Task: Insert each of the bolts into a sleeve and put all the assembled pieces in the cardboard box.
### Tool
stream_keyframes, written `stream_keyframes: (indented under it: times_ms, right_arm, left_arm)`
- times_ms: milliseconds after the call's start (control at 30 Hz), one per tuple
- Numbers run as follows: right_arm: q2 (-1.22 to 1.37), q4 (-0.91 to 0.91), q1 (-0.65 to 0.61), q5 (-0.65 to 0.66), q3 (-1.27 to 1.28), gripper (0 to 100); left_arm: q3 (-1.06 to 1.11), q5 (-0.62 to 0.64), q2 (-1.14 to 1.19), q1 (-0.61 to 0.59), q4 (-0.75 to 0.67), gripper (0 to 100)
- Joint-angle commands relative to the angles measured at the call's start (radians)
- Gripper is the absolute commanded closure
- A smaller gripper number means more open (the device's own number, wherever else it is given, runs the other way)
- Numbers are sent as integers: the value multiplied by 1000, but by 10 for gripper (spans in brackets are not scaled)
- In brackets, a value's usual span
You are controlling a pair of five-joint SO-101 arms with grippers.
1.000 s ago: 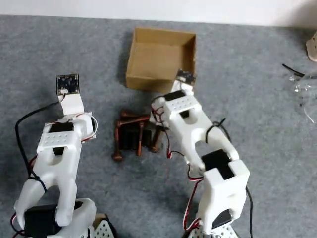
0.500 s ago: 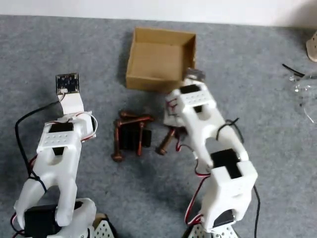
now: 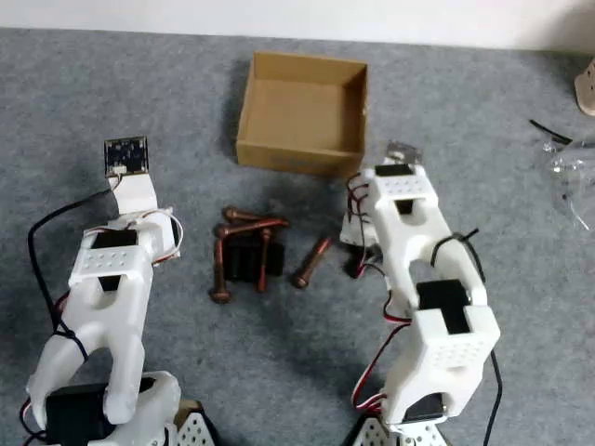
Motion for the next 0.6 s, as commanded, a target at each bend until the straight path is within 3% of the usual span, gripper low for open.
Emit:
stream_keyframes:
  times_ms: [0, 300, 567]
  right_arm:
    - [-58, -2, -47, -80, 7, 804]
    - [-58, 127, -151, -186, 5, 804]
    - [-50, -36, -124, -189, 15, 881]
  left_arm:
    - [-4, 3, -1, -1, -14, 947]
    - [-5, 3, -1, -1, -15, 947]
    - [-5, 3, -1, -1, -15, 947]
